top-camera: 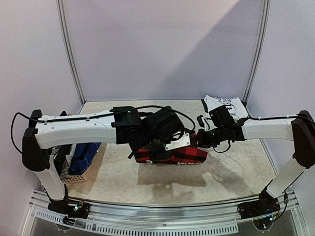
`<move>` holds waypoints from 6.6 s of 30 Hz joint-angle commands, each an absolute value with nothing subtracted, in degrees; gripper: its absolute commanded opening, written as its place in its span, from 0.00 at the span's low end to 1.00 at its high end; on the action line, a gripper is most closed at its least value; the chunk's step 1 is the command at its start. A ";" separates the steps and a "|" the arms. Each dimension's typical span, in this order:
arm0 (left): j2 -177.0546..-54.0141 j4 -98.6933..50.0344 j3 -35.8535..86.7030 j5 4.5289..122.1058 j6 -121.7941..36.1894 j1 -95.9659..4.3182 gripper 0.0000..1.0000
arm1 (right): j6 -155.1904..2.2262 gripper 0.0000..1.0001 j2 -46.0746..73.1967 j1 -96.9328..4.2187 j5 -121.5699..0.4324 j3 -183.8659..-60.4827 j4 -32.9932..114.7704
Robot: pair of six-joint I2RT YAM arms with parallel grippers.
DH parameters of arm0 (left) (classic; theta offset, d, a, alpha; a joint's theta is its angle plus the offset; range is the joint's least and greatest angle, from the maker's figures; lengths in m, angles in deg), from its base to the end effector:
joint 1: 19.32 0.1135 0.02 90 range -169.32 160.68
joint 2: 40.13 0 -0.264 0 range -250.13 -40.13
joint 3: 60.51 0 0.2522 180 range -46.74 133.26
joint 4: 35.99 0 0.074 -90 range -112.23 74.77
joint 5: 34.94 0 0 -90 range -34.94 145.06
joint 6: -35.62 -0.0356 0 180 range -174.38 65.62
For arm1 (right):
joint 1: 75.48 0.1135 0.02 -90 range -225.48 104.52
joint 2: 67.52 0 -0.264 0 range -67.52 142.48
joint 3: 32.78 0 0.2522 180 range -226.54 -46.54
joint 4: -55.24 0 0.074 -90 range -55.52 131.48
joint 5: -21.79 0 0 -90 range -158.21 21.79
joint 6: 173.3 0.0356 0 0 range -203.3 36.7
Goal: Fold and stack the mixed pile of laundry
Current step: Fold the 2/3-rectangle-folded shirt at the center of the board, then smooth out the square-folded shirt at the center of the board.
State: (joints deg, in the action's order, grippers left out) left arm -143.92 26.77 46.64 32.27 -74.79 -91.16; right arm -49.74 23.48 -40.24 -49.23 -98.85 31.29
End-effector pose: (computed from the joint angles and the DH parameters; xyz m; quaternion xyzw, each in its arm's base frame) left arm 0.1344 -0.3654 0.2927 0.6455 0.6929 0.0595 0.3157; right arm 0.2580 0.1965 0.1900 -0.0714 0.9225 0.3231 0.1986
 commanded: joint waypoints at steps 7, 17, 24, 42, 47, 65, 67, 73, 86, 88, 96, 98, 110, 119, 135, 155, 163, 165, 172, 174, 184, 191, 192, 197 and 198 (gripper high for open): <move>-148.15 28.37 56.26 37.28 -82.29 -83.80 0.00 | -48.72 0.08 22.20 -43.76 -58.70 -97.83 30.09; -155.07 29.86 63.21 44.04 -84.90 -76.35 0.00 | -48.96 0.07 25.91 -46.33 -58.73 -98.22 30.44; -160.28 30.62 67.91 48.79 -86.60 -71.32 0.00 | -48.52 0.07 25.03 -48.50 -64.03 -97.96 28.21; -174.73 25.44 78.92 54.60 -91.15 -63.80 0.00 | -49.40 0.06 25.14 -49.17 -65.41 -98.48 29.28; -176.43 20.41 78.07 54.53 -92.39 -63.38 0.00 | -49.80 0.06 25.16 -49.21 -65.22 -98.40 29.80; -180.11 7.38 72.44 54.62 -92.46 -60.41 0.00 | -49.81 0.06 24.51 -49.24 -62.91 -97.17 31.46; -180.73 6.29 72.37 54.61 -92.23 -60.08 0.00 | -49.73 0.06 24.55 -49.20 -62.54 -97.17 31.63; -181.88 2.92 71.39 55.94 -92.32 -59.84 0.05 | -49.40 0.06 24.93 -49.21 -61.69 -97.25 32.27; -169.04 -12.10 57.03 51.72 -83.05 -59.40 0.67 | -49.63 0.07 21.66 -49.12 -58.82 -98.26 33.38; -166.03 -13.18 54.73 50.33 -80.88 -59.49 0.73 | -49.67 0.07 21.07 -49.08 -57.43 -98.37 34.63; -153.04 -13.60 43.84 49.84 -70.63 -59.58 0.90 | -49.88 0.07 22.63 -47.66 -52.97 -101.33 37.57; -149.89 -13.59 39.85 51.88 -67.82 -59.58 0.83 | -50.06 0.07 23.98 -47.23 -51.68 -102.73 38.06; -142.72 -18.85 21.70 58.67 -53.61 -62.34 0.55 | -51.83 0.07 34.73 -44.35 -43.17 -112.85 39.49; -148.25 -20.57 21.21 59.60 -51.90 -63.18 0.47 | -53.46 0.07 42.93 -42.19 -37.68 -118.50 39.19; -153.48 -24.97 18.07 59.89 -50.15 -62.84 0.44 | -55.23 0.07 54.33 -42.30 -34.37 -129.73 35.70; -155.78 -26.51 16.32 62.92 -48.59 -62.30 0.41 | -51.25 0.06 65.99 -47.16 -29.97 -137.23 36.54; -156.54 -26.61 15.22 62.62 -47.98 -61.78 0.40 | -50.18 0.06 67.63 -48.79 -30.45 -137.43 36.47; -156.43 -26.62 14.41 62.44 -47.78 -61.49 0.40 | -49.85 0.06 67.82 -49.23 -30.71 -137.42 36.33; -154.34 -26.63 11.38 61.05 -47.23 -61.16 0.39 | -50.05 0.06 67.54 -49.98 -32.37 -137.20 34.97; -153.14 -26.62 10.66 61.15 -46.96 -61.18 0.38 | -50.36 0.06 67.11 -50.08 -33.07 -137.16 34.61; -149.60 -26.09 10.22 61.07 -45.94 -62.36 0.38 | -52.93 0.06 63.75 -50.48 -42.32 -142.62 27.29; -146.06 -23.71 11.91 59.15 -44.91 -62.74 0.42 | -54.23 0.06 60.95 -50.46 -44.61 -145.03 24.76; -145.52 -23.27 12.51 58.98 -44.83 -62.74 0.44 | -54.42 0.06 60.48 -50.50 -44.28 -145.08 24.71; -144.07 -19.11 16.75 57.80 -44.73 -62.66 0.49 | -55.48 0.07 57.36 -50.46 -42.41 -144.10 24.58; -144.07 -18.57 17.75 57.60 -44.82 -62.66 0.50 | -55.67 0.07 56.89 -50.50 -42.23 -143.71 24.50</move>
